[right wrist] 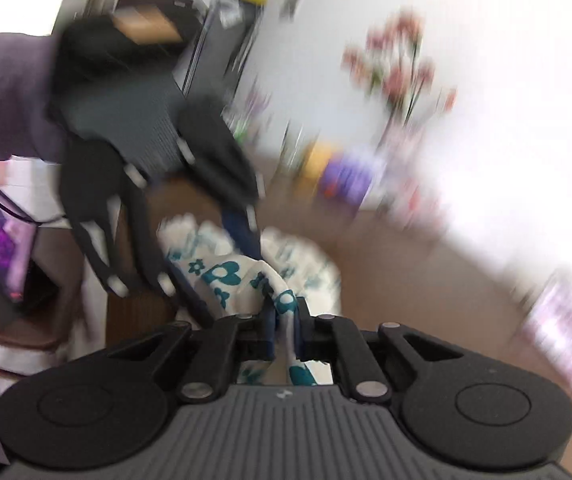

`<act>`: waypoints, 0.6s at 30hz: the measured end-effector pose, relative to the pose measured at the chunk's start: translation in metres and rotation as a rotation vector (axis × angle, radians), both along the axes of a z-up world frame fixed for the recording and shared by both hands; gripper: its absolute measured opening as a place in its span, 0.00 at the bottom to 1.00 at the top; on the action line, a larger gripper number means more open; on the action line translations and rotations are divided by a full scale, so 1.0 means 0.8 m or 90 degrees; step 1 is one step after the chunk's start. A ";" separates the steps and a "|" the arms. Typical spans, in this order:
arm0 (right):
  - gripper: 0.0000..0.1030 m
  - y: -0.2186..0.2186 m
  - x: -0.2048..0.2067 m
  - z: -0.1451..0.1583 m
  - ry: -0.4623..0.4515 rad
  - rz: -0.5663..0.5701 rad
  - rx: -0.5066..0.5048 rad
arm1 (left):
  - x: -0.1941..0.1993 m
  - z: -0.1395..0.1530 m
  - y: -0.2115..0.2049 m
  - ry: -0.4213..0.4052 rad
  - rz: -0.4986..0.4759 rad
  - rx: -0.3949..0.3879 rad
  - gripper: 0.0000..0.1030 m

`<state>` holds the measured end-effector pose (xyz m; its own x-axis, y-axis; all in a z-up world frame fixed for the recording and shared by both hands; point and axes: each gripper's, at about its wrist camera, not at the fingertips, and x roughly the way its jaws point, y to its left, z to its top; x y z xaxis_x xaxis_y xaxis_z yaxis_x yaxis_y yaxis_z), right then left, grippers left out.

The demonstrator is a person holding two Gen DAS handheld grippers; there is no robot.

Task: Fold clothes
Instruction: 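Lift the garment with both grippers and fold it lengthwise onto itself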

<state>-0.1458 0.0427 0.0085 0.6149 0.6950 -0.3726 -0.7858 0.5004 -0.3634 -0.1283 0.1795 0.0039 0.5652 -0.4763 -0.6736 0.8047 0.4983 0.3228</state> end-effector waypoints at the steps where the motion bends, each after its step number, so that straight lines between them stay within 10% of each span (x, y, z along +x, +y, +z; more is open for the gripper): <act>1: 0.07 0.000 -0.011 -0.002 -0.036 -0.001 -0.010 | 0.009 -0.001 0.000 0.005 0.011 0.000 0.26; 2: 0.07 -0.001 -0.023 -0.003 -0.072 -0.001 -0.019 | 0.016 -0.002 0.000 0.007 0.022 0.000 0.04; 9: 0.07 0.014 -0.045 -0.040 -0.127 -0.033 -0.103 | 0.000 -0.011 -0.004 -0.097 0.074 0.033 0.05; 13: 0.07 0.030 -0.040 -0.050 -0.094 -0.033 -0.132 | 0.005 -0.028 0.011 -0.047 0.162 0.031 0.19; 18: 0.12 0.037 -0.027 -0.055 -0.007 -0.030 -0.145 | -0.018 0.017 0.065 -0.014 0.103 -0.038 0.31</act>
<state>-0.1673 0.0724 -0.0357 0.6494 0.5643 -0.5098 -0.7590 0.4396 -0.4802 -0.1425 0.2318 0.0179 0.6514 -0.4174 -0.6336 0.7060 0.6393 0.3047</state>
